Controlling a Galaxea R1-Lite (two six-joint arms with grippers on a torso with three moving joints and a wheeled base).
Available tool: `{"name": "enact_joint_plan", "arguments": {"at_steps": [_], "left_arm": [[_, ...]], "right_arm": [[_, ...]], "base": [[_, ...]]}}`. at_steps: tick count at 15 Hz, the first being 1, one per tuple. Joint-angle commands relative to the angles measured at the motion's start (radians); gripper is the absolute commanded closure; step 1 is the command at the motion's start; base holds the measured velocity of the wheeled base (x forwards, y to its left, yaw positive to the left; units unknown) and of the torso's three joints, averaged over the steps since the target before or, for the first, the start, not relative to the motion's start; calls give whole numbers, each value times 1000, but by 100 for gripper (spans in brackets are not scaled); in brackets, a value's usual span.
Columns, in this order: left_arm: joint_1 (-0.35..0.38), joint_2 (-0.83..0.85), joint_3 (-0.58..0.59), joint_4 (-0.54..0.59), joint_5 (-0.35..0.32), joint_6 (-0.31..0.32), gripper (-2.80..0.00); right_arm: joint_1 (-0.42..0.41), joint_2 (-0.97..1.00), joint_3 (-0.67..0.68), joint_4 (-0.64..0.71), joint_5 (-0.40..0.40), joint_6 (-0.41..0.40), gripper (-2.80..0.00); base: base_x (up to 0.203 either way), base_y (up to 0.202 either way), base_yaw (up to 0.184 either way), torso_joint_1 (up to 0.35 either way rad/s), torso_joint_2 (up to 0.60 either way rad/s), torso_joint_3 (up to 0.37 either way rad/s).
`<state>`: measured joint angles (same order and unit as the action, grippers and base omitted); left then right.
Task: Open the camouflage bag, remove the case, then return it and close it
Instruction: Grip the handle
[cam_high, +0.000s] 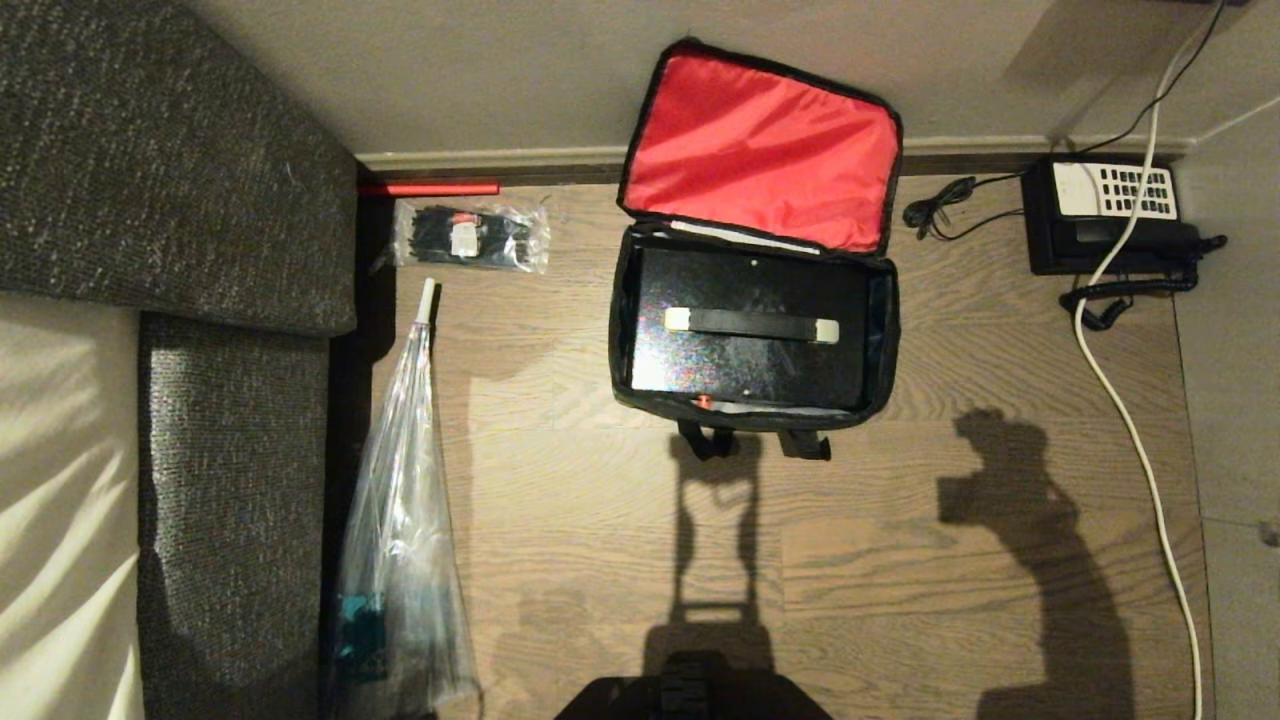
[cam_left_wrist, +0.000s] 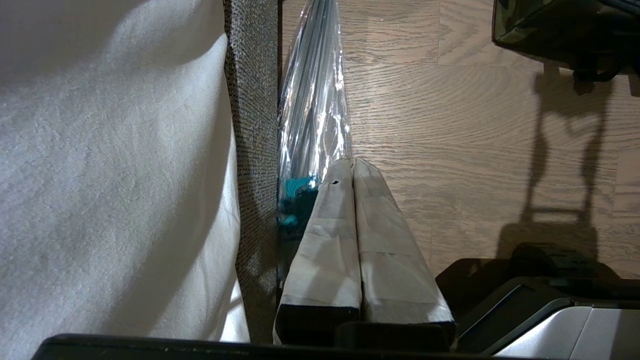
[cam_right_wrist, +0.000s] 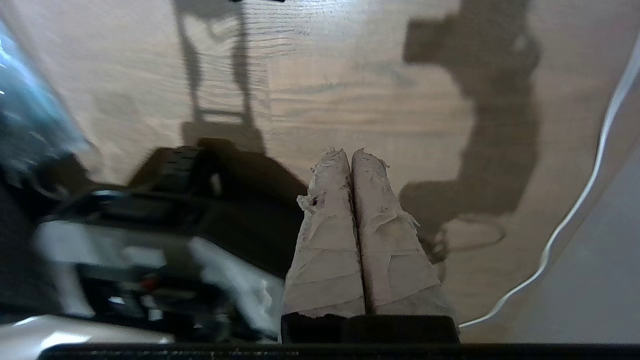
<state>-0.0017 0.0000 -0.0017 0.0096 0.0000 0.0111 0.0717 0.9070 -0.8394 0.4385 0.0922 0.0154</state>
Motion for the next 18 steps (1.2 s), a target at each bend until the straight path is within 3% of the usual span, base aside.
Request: {"name": "enact_joint_plan", "arguments": {"at_steps": [1, 7, 8, 9, 13, 16, 18], "left_arm": [[0, 0, 0, 0, 0, 0, 0], [0, 0, 0, 0, 0, 0, 0], [0, 0, 0, 0, 0, 0, 0], [0, 0, 0, 0, 0, 0, 0], [0, 0, 0, 0, 0, 0, 0], [0, 0, 0, 0, 0, 0, 0], [0, 0, 0, 0, 0, 1, 0]], "right_arm": [[66, 367, -68, -112, -17, -49, 0], [312, 763, -281, -341, -148, -155, 0], [345, 800, -311, -352, -156, -158, -280], [382, 833, -347, -358, -173, -162, -280], [507, 879, -428, -400, -378, -230, -280], [528, 891, -410, -525, -445, -432, -280], [542, 895, -352, -641, -586, -576, -280]], "base": [[0, 0, 0, 0, 0, 0], [0, 0, 0, 0, 0, 0], [0, 0, 0, 0, 0, 0], [0, 0, 0, 0, 0, 0], [0, 0, 0, 0, 0, 0], [0, 0, 0, 0, 0, 0], [0, 0, 0, 0, 0, 0]]}}
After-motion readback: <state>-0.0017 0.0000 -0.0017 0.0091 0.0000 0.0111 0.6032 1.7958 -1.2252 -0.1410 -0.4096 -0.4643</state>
